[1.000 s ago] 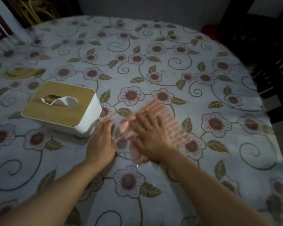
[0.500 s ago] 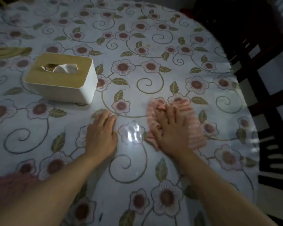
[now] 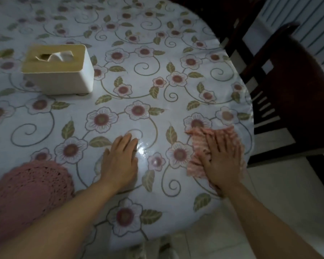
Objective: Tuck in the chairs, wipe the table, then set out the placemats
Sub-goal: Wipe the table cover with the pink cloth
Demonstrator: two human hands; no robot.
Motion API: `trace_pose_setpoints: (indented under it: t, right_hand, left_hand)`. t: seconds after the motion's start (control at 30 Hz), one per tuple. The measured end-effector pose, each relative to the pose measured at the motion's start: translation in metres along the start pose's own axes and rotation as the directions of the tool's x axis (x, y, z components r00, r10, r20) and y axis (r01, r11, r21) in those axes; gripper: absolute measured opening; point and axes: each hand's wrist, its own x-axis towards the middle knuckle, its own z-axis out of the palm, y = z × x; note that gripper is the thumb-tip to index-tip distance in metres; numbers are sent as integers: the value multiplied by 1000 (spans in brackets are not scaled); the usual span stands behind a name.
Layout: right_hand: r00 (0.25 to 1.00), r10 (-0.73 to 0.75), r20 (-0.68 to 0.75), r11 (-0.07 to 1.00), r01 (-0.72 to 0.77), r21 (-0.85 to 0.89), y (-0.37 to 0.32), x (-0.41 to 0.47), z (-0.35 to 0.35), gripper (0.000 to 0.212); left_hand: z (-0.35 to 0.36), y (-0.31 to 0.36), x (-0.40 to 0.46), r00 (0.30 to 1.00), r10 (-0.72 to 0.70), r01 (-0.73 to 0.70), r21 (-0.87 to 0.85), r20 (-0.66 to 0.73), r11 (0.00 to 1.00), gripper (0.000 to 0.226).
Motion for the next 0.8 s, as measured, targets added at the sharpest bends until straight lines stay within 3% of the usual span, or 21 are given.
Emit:
trace_pose_setpoints:
  t: [0.1, 0.17, 0.3, 0.37, 0.43, 0.5, 0.57, 0.67, 0.73, 0.8]
  right_hand:
    - [971, 238, -37, 969, -235, 78, -29, -34, 8, 73]
    - [974, 225, -11, 972, -224, 66, -59, -70, 14, 76]
    - [985, -172, 28, 983, 170, 72, -105, -128, 23, 69]
    - [921, -384, 66, 922, 378, 90, -108, -132, 22, 69]
    - [859, -505, 84, 863, 499, 84, -93, -114, 16, 67]
    - [895, -437, 89, 899, 433, 63, -72, -82, 10, 63]
    - [972, -230, 54, 973, 228, 36, -57, -45, 6, 68]
    - [998, -37, 58, 999, 36, 22, -68, -9, 11, 78]
    - [998, -52, 24, 998, 51, 36, -98, -6, 13, 73]
    - [958, -282, 46, 956, 277, 91, -137, -23, 18, 66]
  left_hand:
    - [3, 7, -13, 998, 44, -44, 7, 33, 999, 57]
    - [6, 11, -20, 997, 62, -63, 18, 54, 998, 59]
    - [8, 10, -23, 997, 67, -67, 13, 37, 998, 54]
    - [5, 4, -21, 995, 101, -101, -21, 12, 995, 51]
    - [2, -8, -20, 992, 127, -127, -12, -6, 992, 55]
    - [-5, -19, -20, 996, 89, -89, 47, -6, 995, 55]
    - [-11, -31, -19, 999, 47, -47, 82, -10, 996, 53]
    - [-18, -49, -19, 1000, -22, 24, 110, -20, 994, 52]
    - [-26, -57, -20, 999, -34, 39, 118, -40, 992, 51]
    - [-34, -61, -23, 997, -71, 74, 102, -37, 992, 54]
